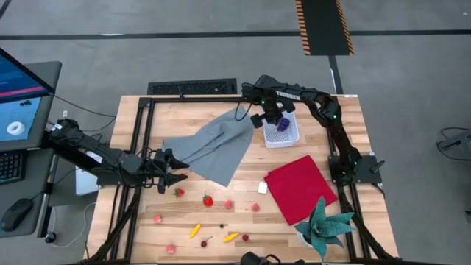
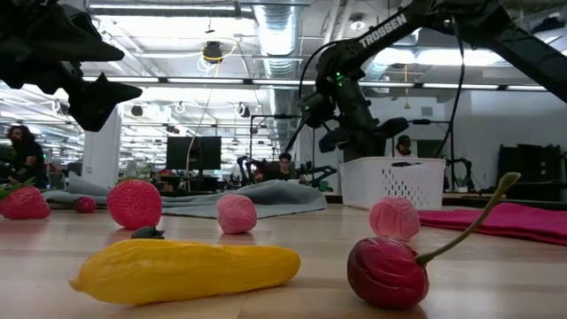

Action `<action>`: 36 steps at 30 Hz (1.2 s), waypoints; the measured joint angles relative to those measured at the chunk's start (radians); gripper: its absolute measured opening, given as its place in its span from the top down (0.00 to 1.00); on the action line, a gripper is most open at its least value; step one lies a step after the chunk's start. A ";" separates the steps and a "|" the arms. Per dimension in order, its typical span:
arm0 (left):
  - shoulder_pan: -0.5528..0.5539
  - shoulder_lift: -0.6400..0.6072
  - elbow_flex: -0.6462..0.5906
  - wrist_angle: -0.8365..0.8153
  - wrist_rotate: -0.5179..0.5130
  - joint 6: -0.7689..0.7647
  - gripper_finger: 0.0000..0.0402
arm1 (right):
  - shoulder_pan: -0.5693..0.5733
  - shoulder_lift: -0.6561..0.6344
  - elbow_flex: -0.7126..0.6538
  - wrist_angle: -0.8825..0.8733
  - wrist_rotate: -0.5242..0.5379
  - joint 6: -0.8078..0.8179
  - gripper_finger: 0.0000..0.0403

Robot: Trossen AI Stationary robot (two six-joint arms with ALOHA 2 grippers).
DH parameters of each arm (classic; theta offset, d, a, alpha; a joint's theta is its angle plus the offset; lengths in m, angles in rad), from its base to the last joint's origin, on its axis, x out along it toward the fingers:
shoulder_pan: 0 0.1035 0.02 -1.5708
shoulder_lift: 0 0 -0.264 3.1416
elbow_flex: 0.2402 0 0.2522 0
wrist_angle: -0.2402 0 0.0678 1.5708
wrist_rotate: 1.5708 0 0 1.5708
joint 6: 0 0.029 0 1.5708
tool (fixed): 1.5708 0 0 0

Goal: Pick and placing Produce into tupperware
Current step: Put the red cherry into the white bin, then put the red strawberry into the white bin

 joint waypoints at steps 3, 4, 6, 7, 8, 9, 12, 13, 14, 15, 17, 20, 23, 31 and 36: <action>0.000 0.000 0.000 0.000 -0.001 0.002 0.38 | 0.001 0.000 -0.011 0.000 0.012 -0.024 0.88; 0.000 0.000 0.000 0.000 -0.001 0.005 0.38 | 0.002 0.000 -0.011 0.000 0.020 -0.028 0.87; 0.000 0.000 0.000 0.000 -0.007 0.006 0.38 | 0.002 0.000 -0.011 0.000 0.030 -0.036 0.84; 0.000 0.000 0.000 0.000 -0.009 0.006 0.38 | 0.002 0.000 -0.011 0.000 0.032 -0.039 0.82; 0.000 0.000 0.000 0.000 -0.009 0.007 0.38 | 0.002 0.000 -0.011 0.000 0.031 -0.045 0.80; 0.000 0.000 0.000 0.000 -0.009 0.007 0.38 | 0.003 0.000 -0.010 -0.001 0.028 -0.051 0.78; 0.000 0.000 0.000 0.000 -0.009 0.017 0.38 | 0.008 0.000 0.006 0.000 0.021 -0.075 0.71; 0.000 0.000 0.000 0.000 -0.010 0.023 0.38 | 0.009 0.000 0.016 -0.001 0.021 -0.081 0.69; 0.000 0.000 0.000 0.000 -0.012 0.027 0.38 | 0.010 0.000 0.029 -0.002 0.021 -0.094 0.67; 0.000 0.000 0.000 0.000 -0.013 0.030 0.38 | 0.013 0.000 0.045 0.000 0.021 -0.103 0.65; 0.000 0.000 0.000 0.000 -0.015 0.031 0.38 | 0.020 0.000 0.081 -0.001 0.021 -0.110 0.63; 0.000 0.000 0.000 0.001 -0.016 0.041 0.38 | 0.030 -0.006 0.143 0.001 0.016 -0.145 0.60; 0.000 0.000 0.000 0.001 -0.017 0.054 0.38 | 0.048 -0.035 0.201 0.002 0.020 -0.197 0.59; 0.000 0.000 0.000 0.002 -0.017 0.076 0.38 | 0.196 -0.183 0.231 0.000 0.007 -0.311 0.59; 0.000 0.000 0.000 0.019 -0.018 0.081 0.38 | 0.342 -0.264 0.231 0.031 -0.001 -0.204 0.60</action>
